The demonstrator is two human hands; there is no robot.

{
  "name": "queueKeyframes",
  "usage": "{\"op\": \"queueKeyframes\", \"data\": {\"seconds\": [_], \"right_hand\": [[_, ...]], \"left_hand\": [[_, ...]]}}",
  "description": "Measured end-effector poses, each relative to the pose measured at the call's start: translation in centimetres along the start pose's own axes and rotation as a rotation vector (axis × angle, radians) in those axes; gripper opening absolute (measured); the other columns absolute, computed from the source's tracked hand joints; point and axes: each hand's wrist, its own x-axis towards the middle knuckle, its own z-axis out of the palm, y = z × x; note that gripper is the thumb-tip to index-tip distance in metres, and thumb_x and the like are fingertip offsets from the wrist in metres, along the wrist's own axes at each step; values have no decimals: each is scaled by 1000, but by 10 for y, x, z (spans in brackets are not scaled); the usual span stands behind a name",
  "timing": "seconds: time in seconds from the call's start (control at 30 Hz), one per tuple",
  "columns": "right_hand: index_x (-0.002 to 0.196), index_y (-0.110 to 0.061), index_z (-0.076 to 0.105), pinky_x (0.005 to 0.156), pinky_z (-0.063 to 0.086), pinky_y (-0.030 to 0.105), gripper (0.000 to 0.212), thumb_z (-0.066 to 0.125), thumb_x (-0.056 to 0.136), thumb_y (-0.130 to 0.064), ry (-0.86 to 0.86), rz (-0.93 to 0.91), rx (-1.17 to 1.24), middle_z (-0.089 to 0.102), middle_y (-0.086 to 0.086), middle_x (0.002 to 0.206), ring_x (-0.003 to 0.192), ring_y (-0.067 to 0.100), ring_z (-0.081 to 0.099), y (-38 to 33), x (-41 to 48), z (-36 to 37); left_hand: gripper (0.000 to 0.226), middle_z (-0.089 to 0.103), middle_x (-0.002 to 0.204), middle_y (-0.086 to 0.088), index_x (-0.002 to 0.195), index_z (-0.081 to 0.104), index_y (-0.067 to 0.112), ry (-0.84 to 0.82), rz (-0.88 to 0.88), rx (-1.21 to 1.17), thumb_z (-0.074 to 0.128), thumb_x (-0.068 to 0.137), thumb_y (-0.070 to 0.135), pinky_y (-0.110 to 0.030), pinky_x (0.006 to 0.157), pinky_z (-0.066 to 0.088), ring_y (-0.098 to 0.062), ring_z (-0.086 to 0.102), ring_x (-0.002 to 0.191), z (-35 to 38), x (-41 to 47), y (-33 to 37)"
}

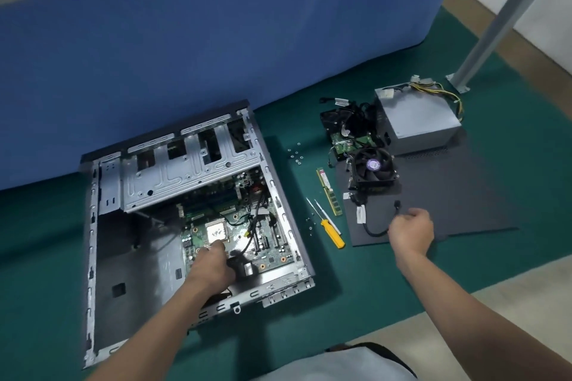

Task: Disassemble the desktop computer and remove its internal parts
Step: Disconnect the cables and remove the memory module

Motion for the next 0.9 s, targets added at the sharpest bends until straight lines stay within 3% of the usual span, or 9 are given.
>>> {"op": "queueKeyframes", "data": {"seconds": [0.07, 0.17, 0.27, 0.33, 0.5, 0.6, 0.67, 0.8, 0.9], "right_hand": [[115, -6, 55, 87, 46, 32, 27, 47, 90, 0, 28, -261, 31, 58, 10, 112, 100, 27, 58, -18, -32, 5], [104, -8, 63, 77, 44, 20, 21, 49, 89, -1, -142, -809, 59, 62, 4, 98, 87, 19, 59, -43, -93, 16], [104, -17, 64, 76, 44, 15, 20, 46, 95, -19, -700, -1187, -289, 61, -10, 97, 86, 5, 57, -64, -145, 36], [99, -18, 62, 74, 49, 25, 20, 44, 97, -27, -976, -1259, -729, 63, -5, 95, 84, 10, 58, -72, -165, 59], [107, -7, 63, 73, 52, 35, 24, 51, 94, -24, -1069, -1250, -1643, 64, 4, 96, 80, 20, 61, -71, -177, 111], [144, -14, 34, 105, 41, 45, 57, 57, 92, -23, -1113, -1259, -1586, 41, 7, 146, 126, 28, 46, -56, -174, 125], [149, -19, 21, 110, 33, 44, 69, 56, 90, -15, -1015, -1375, -1363, 26, 6, 155, 135, 28, 34, -46, -176, 130], [128, -19, 44, 87, 53, 37, 39, 56, 92, -16, -1035, -1398, -1317, 56, 7, 121, 91, 19, 55, -40, -184, 140], [103, -13, 53, 77, 53, 33, 24, 64, 90, -29, -1074, -1491, -1478, 58, 5, 97, 83, 19, 57, -37, -191, 144]], "left_hand": [[45, 54, 102, -6, 122, 44, 8, -35, -32, -172, 67, 84, 2, -24, 65, 50, -18, 58, 89, -4, -1, -6], [45, 62, 95, -9, 113, 49, 9, -72, -35, -470, 74, 78, -2, -25, 60, 50, -21, 62, 87, -11, -5, -19], [38, 74, 84, -8, 108, 50, 10, -112, 69, -567, 69, 80, -6, -41, 82, 54, -25, 69, 89, -18, -15, -31], [29, 75, 82, -4, 105, 56, 14, -142, 169, -513, 66, 84, -3, -37, 87, 52, -21, 70, 90, -19, -21, -43], [12, 68, 80, 2, 89, 65, 28, -20, 295, -308, 57, 94, 21, -22, 55, 46, -12, 62, 57, -22, -39, -72], [24, 70, 75, 4, 86, 68, 26, 16, 328, -227, 47, 97, 30, -26, 69, 49, -16, 67, 68, -19, -46, -85], [40, 62, 60, 8, 67, 58, 24, 70, 339, -196, 42, 98, 43, -28, 65, 46, -12, 62, 65, -16, -49, -90], [65, 55, 57, 4, 58, 42, 18, 176, 387, -106, 24, 95, 68, -26, 59, 38, -8, 53, 59, -7, -50, -93], [72, 54, 58, 0, 59, 42, 15, 205, 399, -92, 18, 92, 73, -30, 70, 48, -16, 56, 63, -3, -49, -97]]}}
